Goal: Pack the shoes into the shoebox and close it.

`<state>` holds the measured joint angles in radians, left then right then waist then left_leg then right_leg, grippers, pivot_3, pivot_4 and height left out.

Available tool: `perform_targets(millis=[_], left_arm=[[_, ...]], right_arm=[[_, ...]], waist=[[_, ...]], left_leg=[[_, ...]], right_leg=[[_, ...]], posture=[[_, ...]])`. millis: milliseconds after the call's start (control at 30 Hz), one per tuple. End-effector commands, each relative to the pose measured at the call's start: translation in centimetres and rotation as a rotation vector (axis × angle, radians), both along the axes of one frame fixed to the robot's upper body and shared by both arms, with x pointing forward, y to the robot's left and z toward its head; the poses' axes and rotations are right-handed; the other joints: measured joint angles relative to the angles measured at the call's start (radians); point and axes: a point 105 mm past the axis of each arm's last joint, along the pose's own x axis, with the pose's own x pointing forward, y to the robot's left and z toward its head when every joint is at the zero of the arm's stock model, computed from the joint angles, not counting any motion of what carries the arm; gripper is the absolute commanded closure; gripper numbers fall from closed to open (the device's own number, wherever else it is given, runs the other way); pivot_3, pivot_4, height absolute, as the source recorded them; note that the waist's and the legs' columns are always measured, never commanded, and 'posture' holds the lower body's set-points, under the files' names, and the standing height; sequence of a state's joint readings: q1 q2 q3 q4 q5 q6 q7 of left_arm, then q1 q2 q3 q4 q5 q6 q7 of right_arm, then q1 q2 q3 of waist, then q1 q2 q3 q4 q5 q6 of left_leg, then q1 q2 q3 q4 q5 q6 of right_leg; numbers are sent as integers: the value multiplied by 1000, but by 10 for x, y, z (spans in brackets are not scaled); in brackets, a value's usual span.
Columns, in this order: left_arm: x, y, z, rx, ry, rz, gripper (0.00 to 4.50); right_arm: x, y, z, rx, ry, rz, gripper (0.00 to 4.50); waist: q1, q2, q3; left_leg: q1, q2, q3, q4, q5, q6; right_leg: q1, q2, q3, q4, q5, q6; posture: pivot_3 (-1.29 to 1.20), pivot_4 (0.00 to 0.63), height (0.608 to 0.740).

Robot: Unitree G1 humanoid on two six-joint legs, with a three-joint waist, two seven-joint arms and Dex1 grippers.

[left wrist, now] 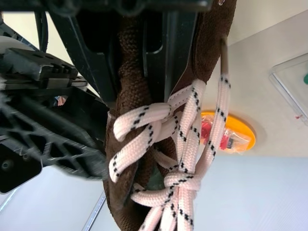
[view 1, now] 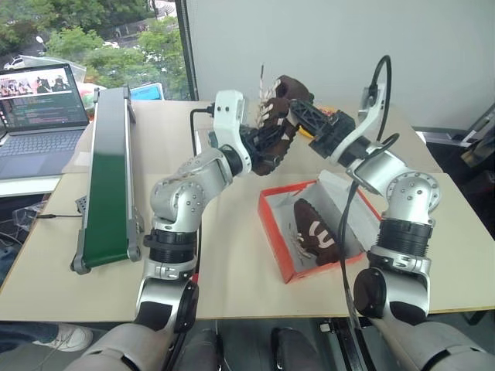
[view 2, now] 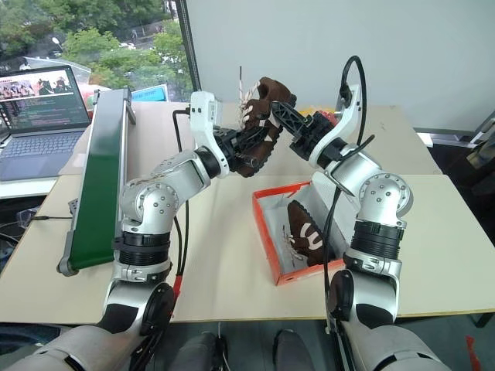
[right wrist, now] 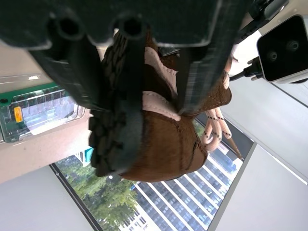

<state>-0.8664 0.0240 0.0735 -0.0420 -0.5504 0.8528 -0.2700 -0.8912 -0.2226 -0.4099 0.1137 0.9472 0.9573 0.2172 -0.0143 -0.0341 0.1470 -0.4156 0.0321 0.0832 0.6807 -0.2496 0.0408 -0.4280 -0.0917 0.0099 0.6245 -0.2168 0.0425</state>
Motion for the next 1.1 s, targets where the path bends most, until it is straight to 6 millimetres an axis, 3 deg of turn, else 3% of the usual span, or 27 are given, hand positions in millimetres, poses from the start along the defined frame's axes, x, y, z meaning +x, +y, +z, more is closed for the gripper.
perform_targets(millis=[33, 133, 267, 300, 367, 467, 633, 700, 867, 1000, 1100], left_arm=[[-16, -15, 28, -29, -97, -83, 4253], [-15, -13, 28, -24, -97, -82, 4253], [-12, -6, 29, -14, -103, -75, 4253], [-10, -2, 31, -21, -109, -64, 3557], [-9, 8, 39, -59, -123, -60, 3147], [0, 28, 46, -61, -145, 11, 1918], [20, 78, 36, -12, -121, 164, 283], [28, 109, 25, 20, -96, 263, 283], [25, 150, -2, 169, -73, 353, 283], [16, 147, -23, 230, -48, 323, 283], [11, 135, -33, 233, -36, 291, 283]], right_arm=[[-3, 0, 20, 25, -70, -1, 3501], [-2, 0, 20, 23, -70, -8, 3907], [-2, 0, 20, 4, -76, -18, 3953], [-2, -1, 20, -2, -78, -24, 3956], [0, -1, 22, -13, -80, -38, 3982], [2, -5, 27, -41, -95, -71, 4025], [9, -19, 29, -219, -85, -152, 4025], [12, -29, 33, -252, -74, -168, 4025], [19, -62, 28, -502, 41, -283, 4025], [2, -53, 3, -701, 106, -87, 4025], [-19, -42, -14, -673, 165, 152, 4025]], waist=[[0, 0, 0], [0, 0, 0], [0, 0, 0], [0, 0, 0], [0, 0, 0], [-2, 0, 0], [-2, 1, 1], [-3, 1, 1], [-3, 2, 1], [4, 2, 2], [4, 2, 2]], left_leg=[[0, 0, 0, 0, 0, 0], [0, 0, 0, 0, 0, 0], [0, 0, 0, 0, 0, 0], [0, 0, 0, 0, 0, 0], [0, 0, 0, 0, 0, 0], [0, 0, 0, 0, 0, 0], [0, 0, 0, 0, 0, 0], [0, 0, 0, 0, 0, 0], [0, 0, 1, -1, 0, 0], [-3, 0, 1, -1, 0, 0], [-5, 0, 1, 0, 0, 1]], right_leg=[[0, 0, 0, 0, 0, 0], [0, 0, 0, 0, 0, 0], [0, 0, 0, 0, 0, 0], [0, 0, 0, 0, 0, 0], [0, 0, 0, 0, 0, 0], [0, 0, 0, 0, 0, 0], [0, 0, 0, 0, 0, 0], [-1, 0, 0, 0, 0, 0], [-2, 0, 0, 0, 0, 0], [-3, 0, 0, -1, 0, 0], [-4, -1, 0, -2, 0, 0]], posture=[[0, 150, 740], [0, 150, 740], [0, 150, 740], [0, 150, 740], [0, 150, 740], [0, 150, 740], [0, 150, 740], [0, 150, 740], [0, 150, 740], [0, 150, 740], [0, 150, 740]])
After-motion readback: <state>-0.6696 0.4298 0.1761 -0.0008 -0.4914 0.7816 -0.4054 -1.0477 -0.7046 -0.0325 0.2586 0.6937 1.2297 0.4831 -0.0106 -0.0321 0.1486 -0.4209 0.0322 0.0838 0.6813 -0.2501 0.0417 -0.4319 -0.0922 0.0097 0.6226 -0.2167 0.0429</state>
